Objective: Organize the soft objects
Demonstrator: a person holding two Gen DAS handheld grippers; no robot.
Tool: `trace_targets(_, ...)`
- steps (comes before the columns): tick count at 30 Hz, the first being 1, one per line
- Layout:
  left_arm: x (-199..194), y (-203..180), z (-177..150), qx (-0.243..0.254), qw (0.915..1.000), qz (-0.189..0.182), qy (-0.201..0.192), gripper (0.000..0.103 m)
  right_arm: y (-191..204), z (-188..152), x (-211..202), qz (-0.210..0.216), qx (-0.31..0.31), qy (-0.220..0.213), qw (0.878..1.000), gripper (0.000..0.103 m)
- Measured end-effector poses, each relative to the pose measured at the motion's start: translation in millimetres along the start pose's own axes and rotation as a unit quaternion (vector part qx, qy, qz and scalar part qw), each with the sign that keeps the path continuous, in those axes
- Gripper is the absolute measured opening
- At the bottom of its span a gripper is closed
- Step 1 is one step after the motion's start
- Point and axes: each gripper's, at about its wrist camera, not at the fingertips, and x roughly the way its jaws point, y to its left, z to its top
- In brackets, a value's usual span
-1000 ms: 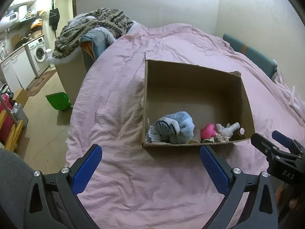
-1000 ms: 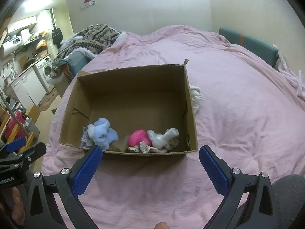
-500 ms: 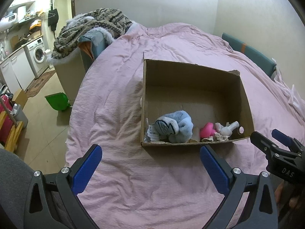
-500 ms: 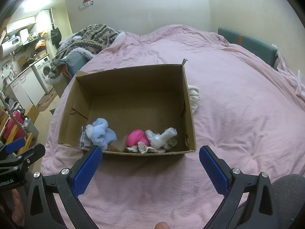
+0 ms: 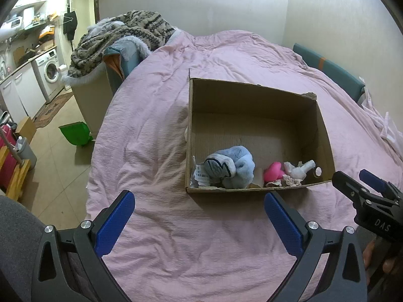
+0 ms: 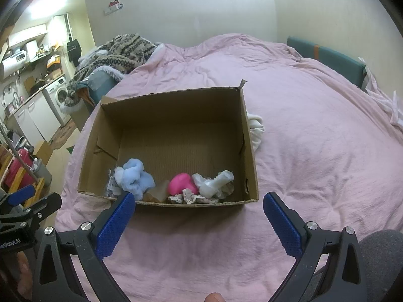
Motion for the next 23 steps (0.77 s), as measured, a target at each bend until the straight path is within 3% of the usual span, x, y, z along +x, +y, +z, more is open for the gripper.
trace_targets(23,2.5,4.5,-0.6,-0.013,0.9998,-0.014,0.011,0.102,0.7,2.0,-2.9,0.0,0.002,-0.003,1.0,0.103)
